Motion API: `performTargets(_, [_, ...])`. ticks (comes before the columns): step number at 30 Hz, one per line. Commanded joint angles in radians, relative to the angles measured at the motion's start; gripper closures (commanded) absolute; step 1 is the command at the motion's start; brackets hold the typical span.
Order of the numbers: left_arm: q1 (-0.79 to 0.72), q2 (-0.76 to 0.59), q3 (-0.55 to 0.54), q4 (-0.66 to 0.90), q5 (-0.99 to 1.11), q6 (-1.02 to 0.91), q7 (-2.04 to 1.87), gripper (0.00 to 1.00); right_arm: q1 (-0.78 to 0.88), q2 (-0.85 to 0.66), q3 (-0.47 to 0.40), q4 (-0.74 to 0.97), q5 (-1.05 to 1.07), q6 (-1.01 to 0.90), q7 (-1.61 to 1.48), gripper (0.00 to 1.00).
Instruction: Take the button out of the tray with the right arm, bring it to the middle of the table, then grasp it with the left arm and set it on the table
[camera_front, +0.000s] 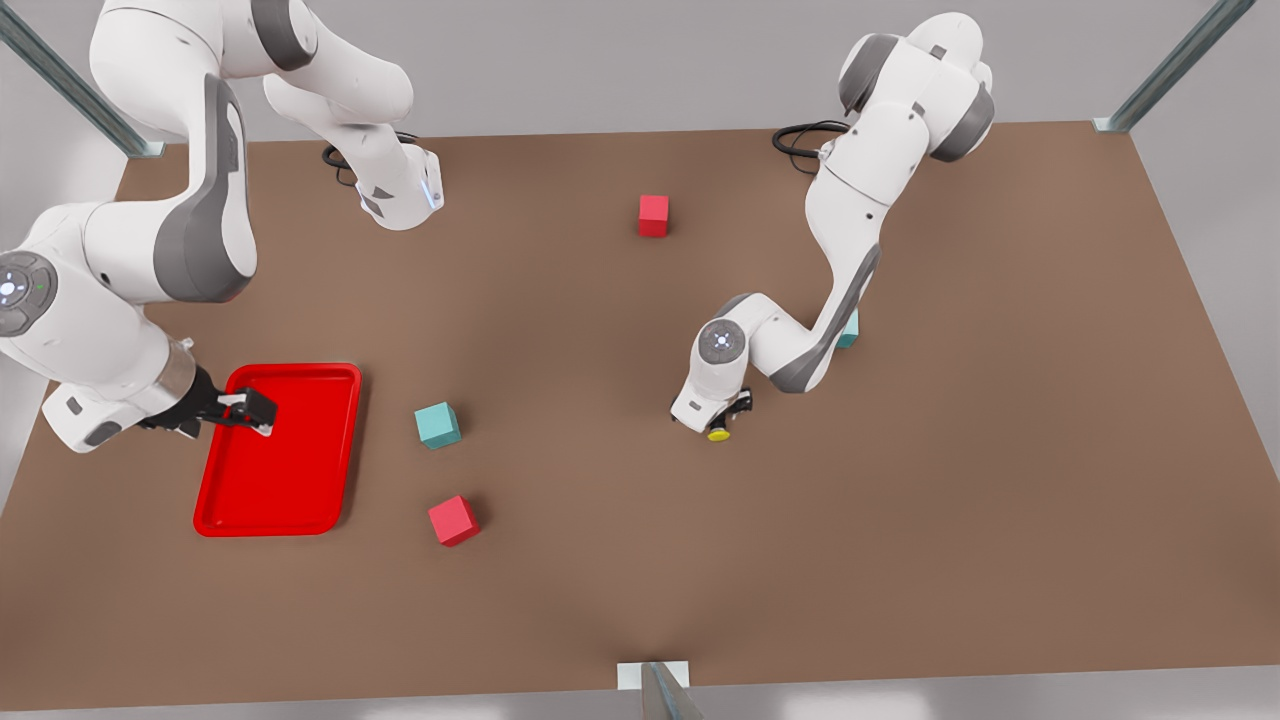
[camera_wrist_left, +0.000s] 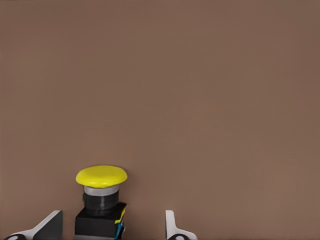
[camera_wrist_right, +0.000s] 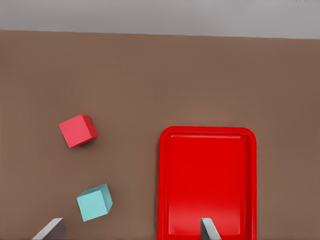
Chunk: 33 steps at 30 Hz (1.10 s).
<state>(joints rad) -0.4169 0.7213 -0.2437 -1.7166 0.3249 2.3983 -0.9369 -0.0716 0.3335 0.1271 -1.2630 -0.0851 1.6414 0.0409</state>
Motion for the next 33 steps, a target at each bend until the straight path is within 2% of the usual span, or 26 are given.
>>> performTargets(1, [0.001, 0.003, 0.0, 0.0, 0.013, 0.01, -0.02, 0.0, 0.0, -0.001, 0.0, 0.001, 0.001, 0.014, -0.027, 0.0])
performTargets(10, [0.001, 0.006, 0.0, -0.005, 0.013, 0.008, -0.033, 0.01, 0.0, -0.001, 0.0, 0.001, 0.001, 0.014, -0.027, 0.0])
performTargets(12, [0.001, 0.006, 0.0, -0.005, 0.011, 0.007, -0.036, 0.13, 0.0, -0.001, 0.0, 0.001, 0.001, 0.014, -0.027, 0.0])
performTargets(21, [0.006, -0.006, 0.0, -0.021, 0.011, -0.004, -0.06, 0.11, -0.002, 0.001, 0.0, 0.001, 0.001, 0.014, -0.029, 0.0])
performTargets(23, [0.006, -0.006, -0.002, -0.021, 0.011, -0.004, -0.062, 0.24, 0.0, 0.001, 0.0, 0.001, 0.001, 0.014, -0.029, 0.0])
performTargets(25, [0.007, -0.005, -0.002, -0.021, 0.011, -0.004, -0.063, 0.43, 0.0, 0.001, 0.0, 0.001, 0.001, 0.014, -0.03, 0.0])
performTargets(26, [0.007, -0.005, -0.002, -0.02, 0.011, -0.004, -0.065, 0.48, 0.0, 0.001, 0.0, 0.001, 0.001, 0.014, -0.03, 0.0])
performTargets(28, [0.009, -0.003, 0.0, -0.02, 0.011, -0.004, -0.063, 0.53, 0.0, 0.001, 0.0, 0.001, 0.001, 0.014, -0.029, 0.0])
performTargets(30, [0.015, -0.006, -0.002, -0.017, 0.011, -0.013, -0.062, 0.53, 0.0, 0.001, 0.0, 0.001, 0.001, 0.014, -0.03, 0.0])
performTargets(33, [0.036, -0.062, -0.012, 0.011, 0.006, -0.162, -0.046, 0.53, 0.0, -0.001, 0.0, 0.001, 0.001, 0.014, -0.03, 0.0])
